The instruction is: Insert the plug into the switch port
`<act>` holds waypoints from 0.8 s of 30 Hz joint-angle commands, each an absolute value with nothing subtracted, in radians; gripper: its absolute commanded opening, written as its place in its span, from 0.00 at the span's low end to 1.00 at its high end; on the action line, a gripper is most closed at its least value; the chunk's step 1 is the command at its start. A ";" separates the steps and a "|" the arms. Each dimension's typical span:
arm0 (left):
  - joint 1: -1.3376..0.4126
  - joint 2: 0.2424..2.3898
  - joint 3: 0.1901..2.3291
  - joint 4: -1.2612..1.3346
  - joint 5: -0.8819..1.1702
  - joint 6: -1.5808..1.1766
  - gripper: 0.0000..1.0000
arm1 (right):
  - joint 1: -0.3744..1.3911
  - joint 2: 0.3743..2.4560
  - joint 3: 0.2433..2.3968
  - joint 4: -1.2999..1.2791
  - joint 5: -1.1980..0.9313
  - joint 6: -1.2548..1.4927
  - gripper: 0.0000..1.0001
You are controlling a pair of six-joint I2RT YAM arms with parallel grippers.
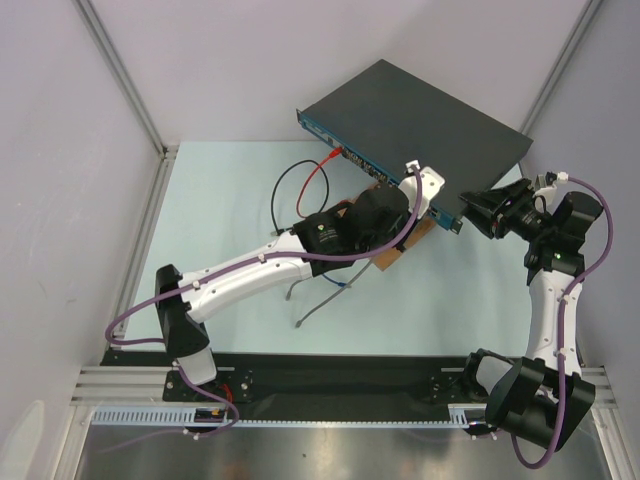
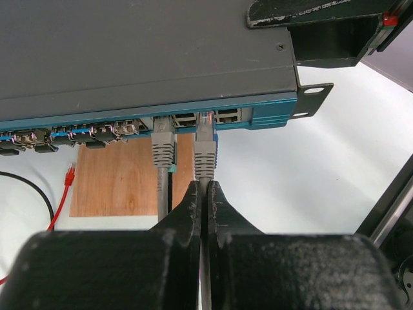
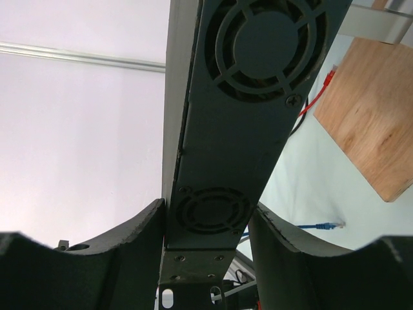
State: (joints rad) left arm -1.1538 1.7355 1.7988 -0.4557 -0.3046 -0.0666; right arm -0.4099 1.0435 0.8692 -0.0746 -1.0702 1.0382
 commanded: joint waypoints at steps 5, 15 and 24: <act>-1.141 1.730 1.802 -0.426 -0.322 -0.043 0.00 | -0.396 1.034 0.874 -0.011 -1.101 1.032 0.41; -1.138 1.776 1.876 -0.400 -0.322 -0.043 0.00 | -0.382 1.035 0.870 -0.011 -1.095 1.026 0.35; -1.138 1.804 1.907 -0.368 -0.316 -0.037 0.00 | -0.351 1.029 0.853 -0.011 -1.089 1.028 0.15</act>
